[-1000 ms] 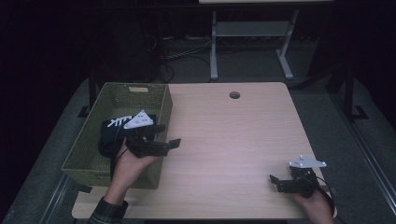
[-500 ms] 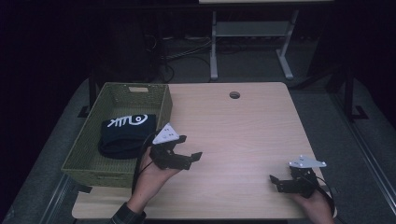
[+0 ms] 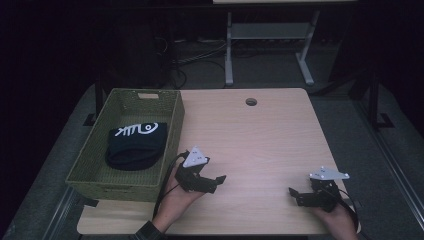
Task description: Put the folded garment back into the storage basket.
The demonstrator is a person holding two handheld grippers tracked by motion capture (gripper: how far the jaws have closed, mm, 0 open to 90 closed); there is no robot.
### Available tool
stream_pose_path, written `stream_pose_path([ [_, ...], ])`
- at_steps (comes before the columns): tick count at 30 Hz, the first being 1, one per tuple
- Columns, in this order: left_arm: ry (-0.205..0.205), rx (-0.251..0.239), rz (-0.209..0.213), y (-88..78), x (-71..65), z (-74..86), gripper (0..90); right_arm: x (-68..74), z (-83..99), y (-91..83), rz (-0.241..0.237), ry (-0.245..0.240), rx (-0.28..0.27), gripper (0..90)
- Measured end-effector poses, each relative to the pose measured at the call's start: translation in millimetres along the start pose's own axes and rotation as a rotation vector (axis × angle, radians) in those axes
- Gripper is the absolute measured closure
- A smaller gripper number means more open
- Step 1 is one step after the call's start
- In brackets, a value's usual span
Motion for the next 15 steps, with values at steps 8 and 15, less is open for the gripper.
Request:
stream_pose_path([
  [8,0.022,0.043,-0.017,20.7,-0.9,17.8,15.3,0.0,0.0,0.0,0.000,0.000,0.000,8.5],
  [15,0.047,0.101,-0.036,34.0,-2.0,32.1,15.2,0.1,0.0,0.0,0.000,0.000,0.000,8.5],
])
Point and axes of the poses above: each handheld gripper's, and its own axes: y roughly forward along the jaws, z roughly out of its underside, x roughly to its left, the point moved 6 cm from there along y, roughly forward along the jaws, and after that the axes turned 4 degrees about -z, right-handed, at the moved point
